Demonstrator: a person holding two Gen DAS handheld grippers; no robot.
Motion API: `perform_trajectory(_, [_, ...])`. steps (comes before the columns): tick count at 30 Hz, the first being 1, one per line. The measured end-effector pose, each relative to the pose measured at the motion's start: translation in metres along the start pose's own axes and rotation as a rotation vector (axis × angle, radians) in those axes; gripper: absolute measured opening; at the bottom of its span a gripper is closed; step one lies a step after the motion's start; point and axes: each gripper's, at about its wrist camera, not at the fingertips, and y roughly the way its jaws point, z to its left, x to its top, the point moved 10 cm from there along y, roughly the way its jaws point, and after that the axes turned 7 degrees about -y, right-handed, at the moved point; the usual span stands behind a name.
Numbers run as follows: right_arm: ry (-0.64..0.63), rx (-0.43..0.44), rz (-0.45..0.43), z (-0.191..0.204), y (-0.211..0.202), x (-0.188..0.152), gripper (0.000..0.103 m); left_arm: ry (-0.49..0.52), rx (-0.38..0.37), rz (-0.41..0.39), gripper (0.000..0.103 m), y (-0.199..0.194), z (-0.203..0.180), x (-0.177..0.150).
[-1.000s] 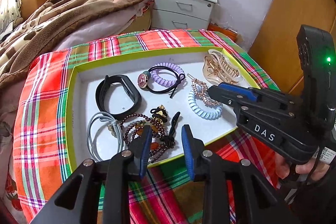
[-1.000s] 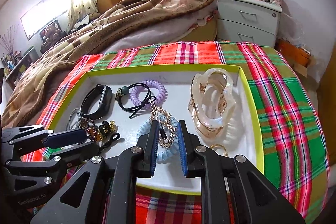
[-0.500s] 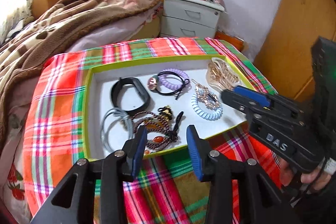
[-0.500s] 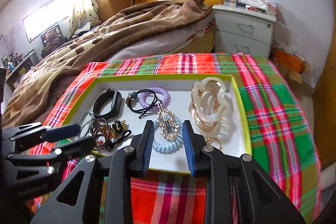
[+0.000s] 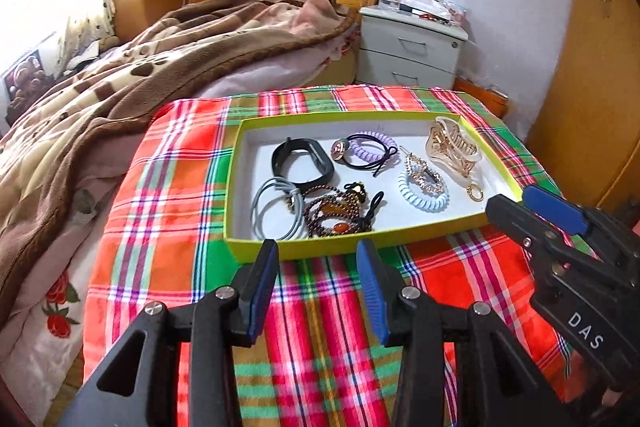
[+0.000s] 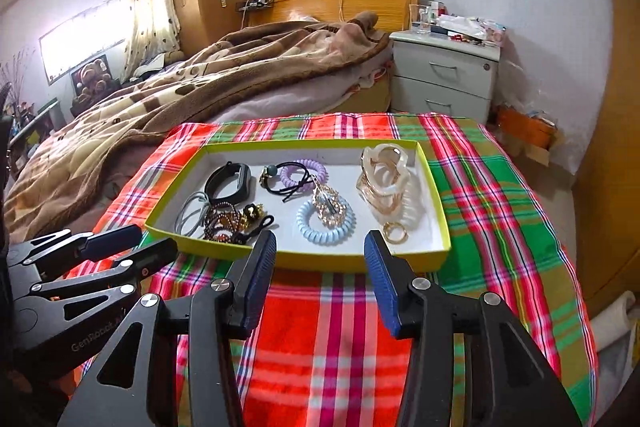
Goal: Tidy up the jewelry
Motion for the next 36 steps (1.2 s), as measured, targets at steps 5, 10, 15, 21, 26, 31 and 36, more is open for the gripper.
perform_trajectory(5, [0.012, 0.005, 0.003, 0.004, -0.002, -0.005, 0.047, -0.024, -0.002, -0.01, 0.042, -0.006, 0.003, -0.004])
perform_trajectory(10, [0.021, 0.006, 0.001, 0.005, -0.004, -0.008, 0.047, -0.034, -0.005, -0.017, 0.042, -0.008, 0.005, -0.004])
perform_trajectory(15, [0.024, 0.006, -0.002, 0.005, -0.005, -0.008, 0.047, -0.033, 0.009, -0.029, 0.042, -0.01, 0.005, -0.005])
perform_trajectory(21, [0.024, 0.006, 0.001, 0.005, -0.005, -0.009, 0.047, -0.047, 0.011, -0.024, 0.042, -0.009, 0.007, -0.007])
perform_trajectory(26, [0.02, 0.006, 0.0, 0.005, -0.007, -0.009, 0.047, -0.046, 0.015, -0.022, 0.042, -0.008, 0.007, -0.007])
perform_trajectory(31, [0.017, 0.007, 0.0, 0.008, -0.007, -0.009, 0.047, -0.055, 0.015, -0.016, 0.042, -0.007, 0.009, -0.008])
perform_trajectory(36, [0.015, 0.006, -0.001, 0.01, -0.007, -0.008, 0.047, -0.063, 0.017, -0.016, 0.042, -0.007, 0.011, -0.008])
